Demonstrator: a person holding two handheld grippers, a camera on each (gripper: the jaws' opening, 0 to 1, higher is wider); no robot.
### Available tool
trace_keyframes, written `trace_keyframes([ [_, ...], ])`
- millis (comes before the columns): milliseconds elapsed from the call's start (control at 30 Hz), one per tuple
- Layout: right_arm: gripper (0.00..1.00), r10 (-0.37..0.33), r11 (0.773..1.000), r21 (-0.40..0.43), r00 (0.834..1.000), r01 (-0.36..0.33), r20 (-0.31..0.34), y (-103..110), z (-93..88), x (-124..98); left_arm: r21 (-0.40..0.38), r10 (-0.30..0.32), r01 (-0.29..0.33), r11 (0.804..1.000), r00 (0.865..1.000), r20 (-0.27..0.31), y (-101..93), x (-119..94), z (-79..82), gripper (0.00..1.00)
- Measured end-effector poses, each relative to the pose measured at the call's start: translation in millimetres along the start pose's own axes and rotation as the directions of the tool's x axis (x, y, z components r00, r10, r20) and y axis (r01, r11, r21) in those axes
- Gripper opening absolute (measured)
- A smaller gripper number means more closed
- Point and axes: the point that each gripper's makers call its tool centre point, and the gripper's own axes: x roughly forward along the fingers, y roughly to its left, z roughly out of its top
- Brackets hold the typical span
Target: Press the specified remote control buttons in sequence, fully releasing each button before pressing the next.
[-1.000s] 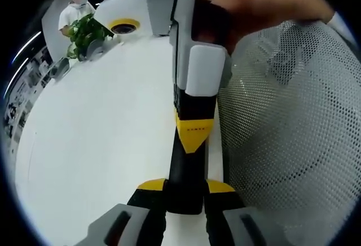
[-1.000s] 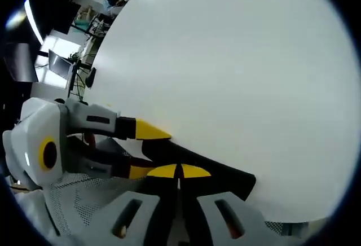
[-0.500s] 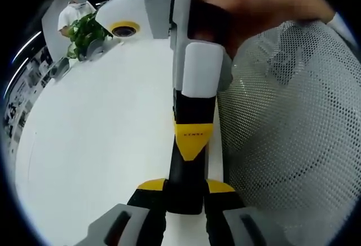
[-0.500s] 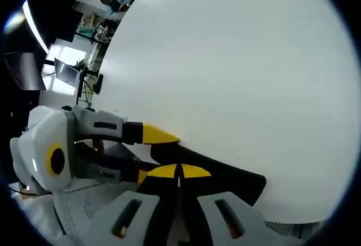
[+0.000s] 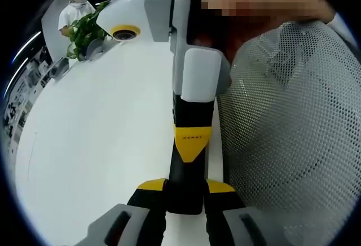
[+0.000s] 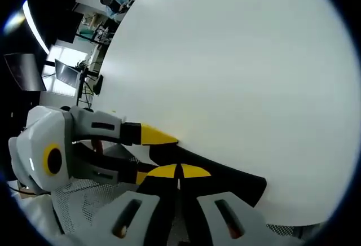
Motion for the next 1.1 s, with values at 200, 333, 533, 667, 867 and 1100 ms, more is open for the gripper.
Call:
trace_keyframes([
  [200, 0.00, -0.025, 0.999, -0.042, 1.000, 0.025, 0.009, -0.6, 0.3, 1.2, -0.006, 0.004, -0.004, 1.000, 1.000, 0.002, -0.1, 0.0, -0.1, 0.25],
  [333, 0.00, -0.057, 0.996, -0.062, 0.998, 0.058, 0.015, -0.1, 0.6, 1.6, -0.011, 0.005, -0.005, 1.000, 1.000, -0.002, 0.1, 0.3, 0.4, 0.25],
  [533, 0.00, -0.047, 0.997, -0.055, 0.999, 0.048, 0.019, -2.5, 1.2, 0.9, -0.023, 0.012, -0.012, 1.000, 1.000, 0.001, 0.3, 0.5, 1.2, 0.25],
  [667, 0.00, -0.024, 0.997, -0.072, 1.000, 0.025, 0.020, -1.1, 0.5, 0.2, -0.053, 0.018, -0.018, 0.998, 1.000, 0.004, 0.4, 1.1, 2.8, 0.25],
  [867, 0.00, -0.040, 0.995, -0.093, 0.999, 0.041, 0.015, 0.2, 0.5, 0.1, -0.034, 0.021, -0.021, 0.999, 1.000, 0.009, 0.3, 1.1, 2.0, 0.25],
  [1100, 0.00, -0.047, 0.993, -0.108, 0.999, 0.049, 0.016, 2.4, 0.1, -1.0, -0.034, 0.021, -0.020, 0.999, 1.000, 0.023, -0.1, 0.4, 1.8, 0.25],
])
